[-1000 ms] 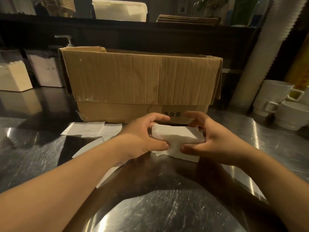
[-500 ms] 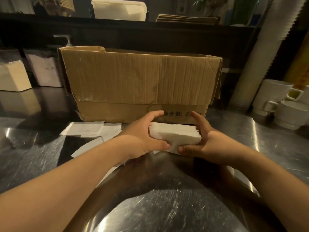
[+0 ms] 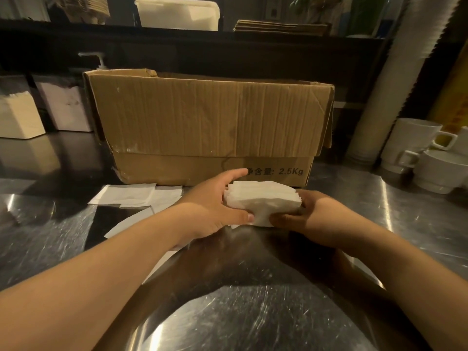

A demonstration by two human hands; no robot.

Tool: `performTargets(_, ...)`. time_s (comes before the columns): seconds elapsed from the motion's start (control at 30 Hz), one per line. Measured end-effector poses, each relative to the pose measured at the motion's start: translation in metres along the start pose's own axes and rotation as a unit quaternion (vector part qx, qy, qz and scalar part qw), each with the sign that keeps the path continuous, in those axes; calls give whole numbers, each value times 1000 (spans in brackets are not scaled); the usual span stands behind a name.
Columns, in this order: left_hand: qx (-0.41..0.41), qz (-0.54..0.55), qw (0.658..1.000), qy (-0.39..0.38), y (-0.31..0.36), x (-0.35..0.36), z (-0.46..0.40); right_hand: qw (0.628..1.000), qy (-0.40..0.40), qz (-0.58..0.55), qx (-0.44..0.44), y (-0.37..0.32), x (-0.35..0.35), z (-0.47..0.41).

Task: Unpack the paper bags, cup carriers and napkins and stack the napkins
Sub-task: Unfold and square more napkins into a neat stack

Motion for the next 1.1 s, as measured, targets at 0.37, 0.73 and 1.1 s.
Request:
performTargets(0.37, 30, -84, 995, -34, 2, 8, -4, 998, -32, -39, -23, -2, 4, 1)
performTargets(0.73, 56, 44, 997, -9, 0, 3, -2, 990, 6, -113, -89, -8, -6, -2)
performTargets(1.1, 56, 42, 997, 34, 3, -3, 1, 992, -13, -87, -92, -9, -7, -3)
Point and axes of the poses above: each hand's wrist, its own z-axis away from the middle knuckle, its own x-axis out of the palm, y = z × x, the point moved 7 cm from there along -z, towards the middle knuckle, and after that the axes turned 15 degrees about -z, right-handed, at the moved point
